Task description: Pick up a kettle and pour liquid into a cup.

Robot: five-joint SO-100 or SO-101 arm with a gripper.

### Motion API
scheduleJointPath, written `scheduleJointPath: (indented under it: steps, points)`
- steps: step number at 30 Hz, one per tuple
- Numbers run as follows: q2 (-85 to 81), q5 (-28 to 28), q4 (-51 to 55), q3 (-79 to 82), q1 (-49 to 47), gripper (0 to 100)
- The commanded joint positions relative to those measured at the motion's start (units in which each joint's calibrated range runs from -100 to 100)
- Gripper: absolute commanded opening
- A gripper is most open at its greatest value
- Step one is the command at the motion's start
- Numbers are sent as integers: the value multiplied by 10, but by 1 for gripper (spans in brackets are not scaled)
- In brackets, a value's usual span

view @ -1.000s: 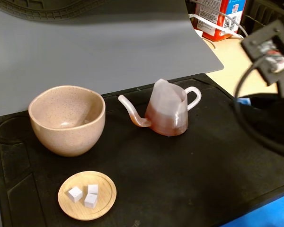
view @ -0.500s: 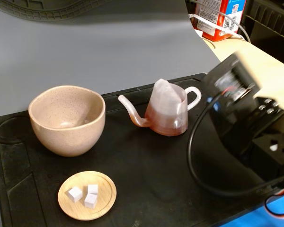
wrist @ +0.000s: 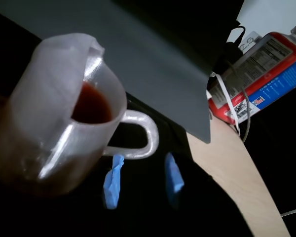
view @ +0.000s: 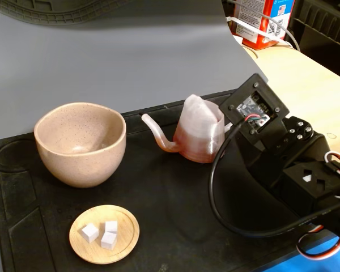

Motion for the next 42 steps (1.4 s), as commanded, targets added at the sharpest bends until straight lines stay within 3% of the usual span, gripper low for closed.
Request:
scheduleJointPath:
  steps: [1, 4, 42]
  points:
    - [-2, 2, -1, -25, 2, 13]
    - [-1, 34, 0, -41, 19, 13]
    - [89, 5, 48, -202, 19, 13]
